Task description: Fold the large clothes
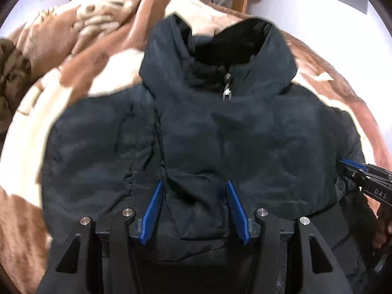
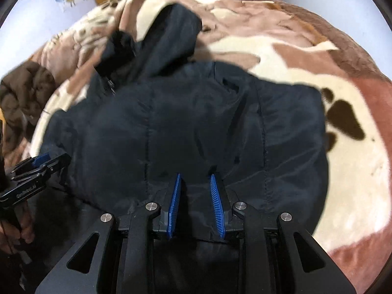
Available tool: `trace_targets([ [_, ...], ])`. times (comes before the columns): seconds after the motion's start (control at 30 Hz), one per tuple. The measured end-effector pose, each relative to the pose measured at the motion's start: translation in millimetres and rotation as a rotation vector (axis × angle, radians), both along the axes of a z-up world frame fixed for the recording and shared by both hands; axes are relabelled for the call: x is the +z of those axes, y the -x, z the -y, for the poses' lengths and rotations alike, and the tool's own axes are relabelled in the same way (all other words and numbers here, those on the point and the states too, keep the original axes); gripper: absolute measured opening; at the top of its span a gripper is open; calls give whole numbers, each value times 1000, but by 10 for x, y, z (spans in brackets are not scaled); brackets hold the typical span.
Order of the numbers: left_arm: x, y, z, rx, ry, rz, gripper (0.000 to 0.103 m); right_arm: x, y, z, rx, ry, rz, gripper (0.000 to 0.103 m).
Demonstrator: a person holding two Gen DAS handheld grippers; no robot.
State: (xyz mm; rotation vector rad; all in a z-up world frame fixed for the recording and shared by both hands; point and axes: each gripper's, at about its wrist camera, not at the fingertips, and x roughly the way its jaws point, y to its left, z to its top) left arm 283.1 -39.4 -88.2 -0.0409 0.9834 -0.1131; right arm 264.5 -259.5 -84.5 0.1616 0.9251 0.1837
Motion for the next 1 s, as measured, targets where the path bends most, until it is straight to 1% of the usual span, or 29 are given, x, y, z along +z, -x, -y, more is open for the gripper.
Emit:
trace_targets([
  [0.03, -21, -7, 2, 0, -2, 3, 56, -27, -36, -7, -6, -3, -7, 26],
  [0.17, -71, -18, 23, -1, -16, 2, 58, -86, -89, -62, 1, 46, -2, 26],
  [0.23, -84, -24, 30, -1, -19, -2, 58, -95, -103, -63, 0, 47, -7, 26],
  [0.33, -21, -15, 22, 12, -13, -15, 57, 18, -62, -14, -20, 28, -15, 26],
  [0.37, 41, 21, 10, 18, -9, -21, 56, 76, -8, 16, -29, 25, -11, 26],
  [0.43, 157, 104, -27, 19, 1, -10, 56, 254, 178, 73, -56, 4, 24, 26],
  [0.53, 436, 383, -69, 7, 15, 47, 56, 505, 488, 116, -76, -23, 89, 27],
  [0.63, 725, 733, -133, 5, 44, 93, 56, 792, 904, 143, -106, -49, 171, 33],
  [0.73, 964, 1072, -173, 5, 59, 138, 56, 1014, 1259, 104, -118, -67, 228, 34],
  [0.87, 1216, 1445, -263, 11, 78, 178, 56, 1266, 1565, -66, -118, -68, 295, 34],
  [1.0, 1362, 1706, -294, 7, 94, 204, 56, 1447, 1833, -218, -115, -77, 338, 35],
])
